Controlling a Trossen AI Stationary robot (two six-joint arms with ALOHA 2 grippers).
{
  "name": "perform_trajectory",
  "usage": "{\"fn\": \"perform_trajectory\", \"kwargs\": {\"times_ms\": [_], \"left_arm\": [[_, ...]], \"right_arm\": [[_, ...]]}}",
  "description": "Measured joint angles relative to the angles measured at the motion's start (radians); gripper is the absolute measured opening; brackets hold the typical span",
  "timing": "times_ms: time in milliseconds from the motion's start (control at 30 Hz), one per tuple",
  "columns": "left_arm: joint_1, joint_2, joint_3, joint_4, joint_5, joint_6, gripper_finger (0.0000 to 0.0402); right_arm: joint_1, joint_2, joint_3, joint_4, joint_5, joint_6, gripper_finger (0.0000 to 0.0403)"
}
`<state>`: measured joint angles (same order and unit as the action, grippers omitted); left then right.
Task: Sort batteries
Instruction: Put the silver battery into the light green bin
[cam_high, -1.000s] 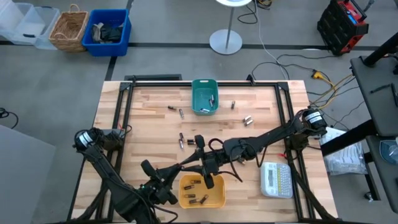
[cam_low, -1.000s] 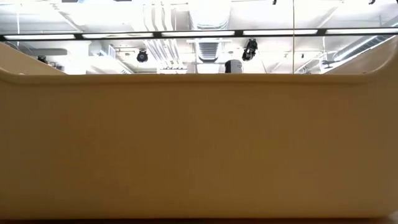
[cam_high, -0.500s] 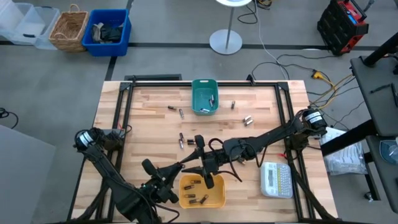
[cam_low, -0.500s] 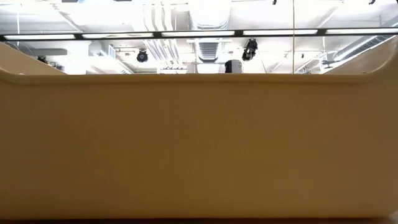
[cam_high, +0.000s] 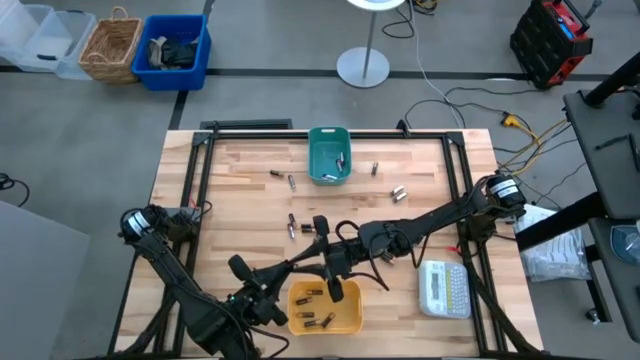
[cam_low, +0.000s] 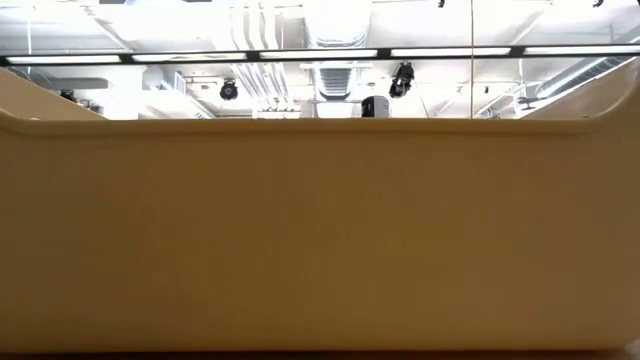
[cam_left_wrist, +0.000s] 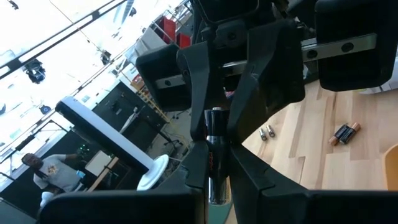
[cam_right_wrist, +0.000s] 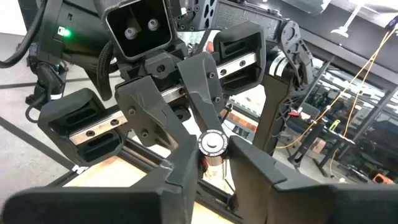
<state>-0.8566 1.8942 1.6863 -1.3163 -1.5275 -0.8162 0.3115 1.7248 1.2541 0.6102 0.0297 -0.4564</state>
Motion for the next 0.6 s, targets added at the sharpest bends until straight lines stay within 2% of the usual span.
{"fn": "perform_trajectory", "kwargs": {"times_ms": [133, 267, 500, 600], "left_arm": [[0.0, 0.0, 0.0, 0.003, 0.001, -0.006, 0.002], [0.001, 0.0, 0.0, 0.0, 0.019, -0.008, 0.0038], [0.004, 0.0, 0.0, 0.0, 0.089, -0.008, 0.0099], [0.005, 0.0, 0.0, -0.011, 0.138, -0.016, 0.013]], "right_arm": [[-0.002, 0.0, 0.0, -0.005, 0.015, 0.004, 0.0041], [-0.002, 0.0, 0.0, -0.017, 0.042, 0.009, 0.0039], [-0.002, 0.0, 0.0, -0.031, 0.051, 0.047, 0.0039], [-0.004, -0.006, 0.0, -0.069, 0.09, 0.082, 0.0039]]}}
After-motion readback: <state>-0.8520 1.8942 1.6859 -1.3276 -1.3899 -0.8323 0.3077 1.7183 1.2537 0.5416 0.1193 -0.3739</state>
